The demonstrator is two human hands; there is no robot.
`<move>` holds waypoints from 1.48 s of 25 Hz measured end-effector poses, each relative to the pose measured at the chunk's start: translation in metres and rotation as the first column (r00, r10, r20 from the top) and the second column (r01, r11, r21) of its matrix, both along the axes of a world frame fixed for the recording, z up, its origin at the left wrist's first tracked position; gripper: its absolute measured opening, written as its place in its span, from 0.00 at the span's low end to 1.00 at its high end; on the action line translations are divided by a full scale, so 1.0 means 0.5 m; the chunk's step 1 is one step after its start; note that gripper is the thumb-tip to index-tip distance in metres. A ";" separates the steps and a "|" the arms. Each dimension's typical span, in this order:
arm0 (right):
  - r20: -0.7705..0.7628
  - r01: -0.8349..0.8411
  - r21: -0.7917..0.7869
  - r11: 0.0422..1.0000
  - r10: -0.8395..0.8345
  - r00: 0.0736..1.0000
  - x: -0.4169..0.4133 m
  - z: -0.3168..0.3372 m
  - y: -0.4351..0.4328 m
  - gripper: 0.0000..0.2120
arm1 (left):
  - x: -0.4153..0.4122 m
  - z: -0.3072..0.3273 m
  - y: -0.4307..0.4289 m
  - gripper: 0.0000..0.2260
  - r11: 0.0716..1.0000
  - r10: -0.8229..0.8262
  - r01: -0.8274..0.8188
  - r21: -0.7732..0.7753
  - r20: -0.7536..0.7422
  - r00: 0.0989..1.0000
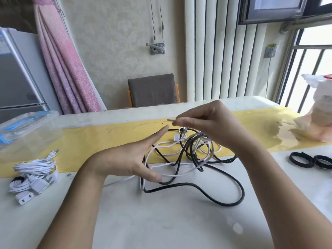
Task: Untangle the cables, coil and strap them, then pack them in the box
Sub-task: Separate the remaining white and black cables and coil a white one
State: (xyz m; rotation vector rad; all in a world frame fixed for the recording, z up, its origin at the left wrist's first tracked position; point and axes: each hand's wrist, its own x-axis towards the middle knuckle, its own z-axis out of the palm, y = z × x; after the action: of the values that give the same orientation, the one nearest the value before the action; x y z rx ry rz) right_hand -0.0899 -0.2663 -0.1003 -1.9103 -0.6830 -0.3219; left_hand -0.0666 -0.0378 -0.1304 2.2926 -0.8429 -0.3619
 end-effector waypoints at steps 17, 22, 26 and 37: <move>0.080 0.840 0.181 0.512 -0.859 0.506 0.078 -0.039 -0.148 0.14 | -0.002 0.080 0.077 0.22 -0.091 0.683 -0.143 -0.986 -0.166 0.712; 0.026 0.797 -0.386 0.464 -0.858 0.513 0.079 -0.054 -0.132 0.30 | 0.064 0.010 0.119 0.15 0.195 0.932 -0.642 -0.742 -0.063 0.356; 0.114 0.734 -0.464 0.497 -0.788 0.605 0.072 -0.050 -0.054 0.27 | 0.081 -0.037 0.091 0.08 0.450 0.865 -0.864 -0.228 0.351 0.358; -0.029 0.158 -0.180 0.971 -0.166 0.986 0.047 -0.050 0.017 0.15 | 0.012 -0.059 -0.097 0.07 0.858 0.341 -0.237 -0.456 0.160 0.926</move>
State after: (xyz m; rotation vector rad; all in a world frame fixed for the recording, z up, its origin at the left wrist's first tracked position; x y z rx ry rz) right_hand -0.0663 -0.2579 -0.1253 -2.1427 -0.5416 -0.3299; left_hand -0.0604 -0.0863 -0.1598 2.0175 -0.5950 0.2238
